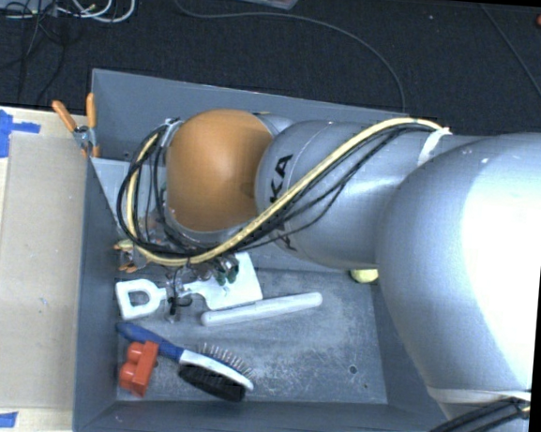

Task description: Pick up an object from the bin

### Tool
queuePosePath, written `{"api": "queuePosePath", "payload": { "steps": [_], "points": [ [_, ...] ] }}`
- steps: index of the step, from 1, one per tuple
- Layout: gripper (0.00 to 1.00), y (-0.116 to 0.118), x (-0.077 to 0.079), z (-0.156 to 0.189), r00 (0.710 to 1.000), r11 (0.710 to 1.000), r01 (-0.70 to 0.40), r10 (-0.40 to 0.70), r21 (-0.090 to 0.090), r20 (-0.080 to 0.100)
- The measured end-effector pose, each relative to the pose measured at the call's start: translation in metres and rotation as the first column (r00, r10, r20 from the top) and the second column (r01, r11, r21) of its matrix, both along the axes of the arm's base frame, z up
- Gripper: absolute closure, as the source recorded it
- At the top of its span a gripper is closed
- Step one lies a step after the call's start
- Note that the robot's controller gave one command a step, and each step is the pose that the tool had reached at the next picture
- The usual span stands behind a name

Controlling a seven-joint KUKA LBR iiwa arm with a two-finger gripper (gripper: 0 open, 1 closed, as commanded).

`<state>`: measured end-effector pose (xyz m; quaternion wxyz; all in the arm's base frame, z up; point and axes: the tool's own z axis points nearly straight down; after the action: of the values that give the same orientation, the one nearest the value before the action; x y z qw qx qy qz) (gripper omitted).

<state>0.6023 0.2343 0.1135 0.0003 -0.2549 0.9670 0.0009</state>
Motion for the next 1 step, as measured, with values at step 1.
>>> {"api": "queuePosePath", "payload": {
  "steps": [1],
  "points": [
    [0.0, -0.0059, 0.0041, -0.017, 0.989, 0.989, 0.146, -0.146, 0.005, 0.006]
  ]
}}
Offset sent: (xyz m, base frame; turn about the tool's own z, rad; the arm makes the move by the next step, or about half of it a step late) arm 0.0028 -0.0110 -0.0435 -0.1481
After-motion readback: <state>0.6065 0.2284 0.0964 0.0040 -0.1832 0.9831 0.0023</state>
